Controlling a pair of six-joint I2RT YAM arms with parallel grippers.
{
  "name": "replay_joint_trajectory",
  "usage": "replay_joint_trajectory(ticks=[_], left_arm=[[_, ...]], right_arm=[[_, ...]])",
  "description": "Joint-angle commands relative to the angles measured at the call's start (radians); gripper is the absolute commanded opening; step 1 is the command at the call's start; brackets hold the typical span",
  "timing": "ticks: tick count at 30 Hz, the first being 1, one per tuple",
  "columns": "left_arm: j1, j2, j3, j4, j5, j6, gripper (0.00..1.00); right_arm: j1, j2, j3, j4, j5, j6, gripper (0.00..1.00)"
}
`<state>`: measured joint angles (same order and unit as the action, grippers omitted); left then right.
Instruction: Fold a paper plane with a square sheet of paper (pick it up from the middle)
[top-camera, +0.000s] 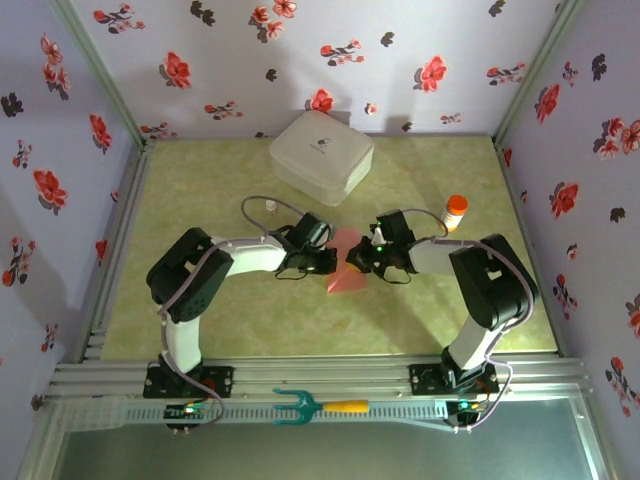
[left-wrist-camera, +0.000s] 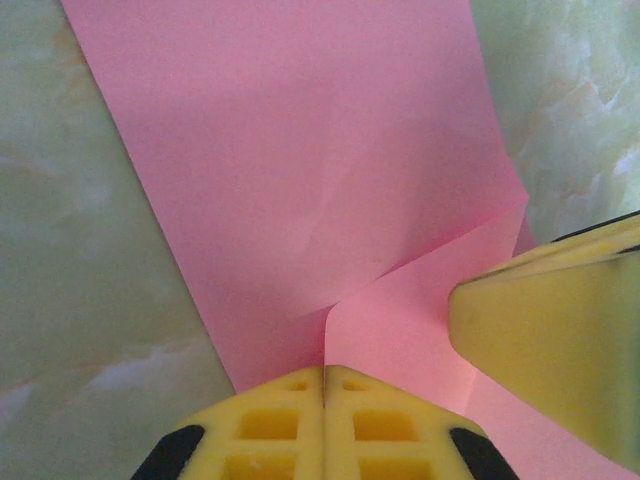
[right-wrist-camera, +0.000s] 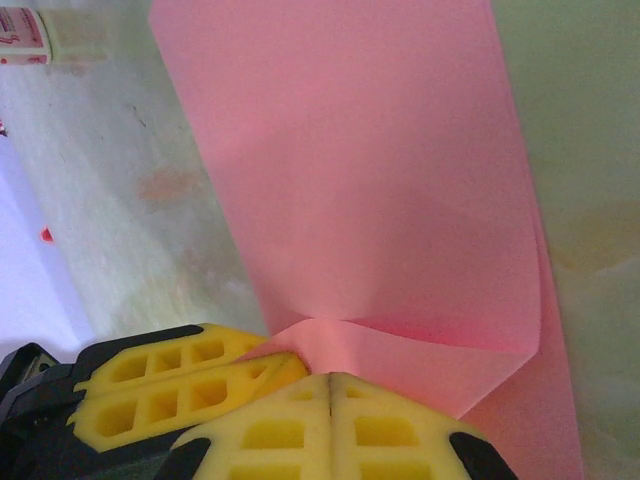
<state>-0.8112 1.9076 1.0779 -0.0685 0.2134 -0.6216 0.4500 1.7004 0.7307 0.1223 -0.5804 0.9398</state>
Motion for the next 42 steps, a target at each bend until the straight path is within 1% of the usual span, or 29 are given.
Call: replay_joint_trajectory(ticks=[1,4,6,11,13,14,16,17,20,22,24,26,29,31,32,36,38,40,42], left_arm=[[0.010,0.027,-0.009,-0.050,0.000,0.015,0.00],[0.010,0.028,-0.008,-0.051,-0.001,0.016,0.00],[0.010,0.022,-0.012,-0.046,-0.001,0.017,0.00],[0.010,0.006,-0.004,-0.046,0.001,0.010,0.00],[0.010,-0.016,-0.005,-0.040,-0.002,-0.003,0.07],[0.013,-0.031,-0.009,-0.033,-0.005,-0.015,0.13],[0.017,-0.057,-0.012,-0.032,-0.013,-0.028,0.20],[0.017,-0.075,-0.011,-0.042,-0.024,-0.032,0.26],[0.018,-0.125,-0.019,-0.067,-0.062,-0.045,0.29],[0.020,-0.158,-0.028,-0.076,-0.084,-0.054,0.33],[0.020,-0.183,-0.037,-0.074,-0.082,-0.056,0.31],[0.020,-0.190,-0.035,-0.062,-0.044,-0.049,0.24],[0.018,-0.164,-0.009,-0.059,0.080,-0.022,0.14],[0.015,-0.137,0.014,-0.066,0.159,-0.013,0.10],[0.012,-0.121,0.026,-0.075,0.191,-0.010,0.08],[0.005,-0.068,0.060,-0.080,0.258,-0.013,0.07],[-0.005,-0.053,0.069,-0.078,0.270,-0.008,0.07],[-0.011,-0.027,0.086,-0.085,0.308,0.006,0.07],[-0.015,-0.003,0.101,-0.107,0.308,0.013,0.07]], right_arm=[[0.000,0.013,-0.013,-0.010,-0.013,-0.007,0.00],[-0.001,0.026,-0.016,-0.102,0.050,-0.052,0.00],[-0.003,0.034,-0.040,-0.094,0.073,-0.053,0.00],[-0.006,0.058,-0.039,-0.088,0.073,-0.058,0.00],[-0.007,0.055,-0.031,-0.093,0.075,-0.059,0.00],[-0.006,0.052,-0.027,-0.097,0.077,-0.061,0.00],[-0.006,0.053,-0.019,-0.102,0.082,-0.064,0.00],[-0.007,0.054,-0.015,-0.103,0.083,-0.064,0.00],[-0.005,0.060,-0.011,-0.093,0.084,-0.052,0.00],[-0.005,0.061,-0.009,-0.085,0.085,-0.049,0.00],[-0.005,0.062,-0.006,-0.088,0.091,-0.047,0.00],[-0.005,0.061,-0.007,-0.087,0.097,-0.042,0.00],[-0.005,0.053,-0.008,-0.088,0.105,-0.041,0.00],[-0.005,0.052,-0.010,-0.089,0.107,-0.041,0.00],[-0.005,0.053,-0.009,-0.090,0.105,-0.041,0.00],[-0.005,0.055,-0.009,-0.089,0.104,-0.041,0.00],[-0.005,0.055,-0.008,-0.092,0.105,-0.040,0.00],[-0.005,0.054,-0.007,-0.094,0.107,-0.042,0.00],[-0.005,0.056,-0.008,-0.092,0.108,-0.040,0.00]])
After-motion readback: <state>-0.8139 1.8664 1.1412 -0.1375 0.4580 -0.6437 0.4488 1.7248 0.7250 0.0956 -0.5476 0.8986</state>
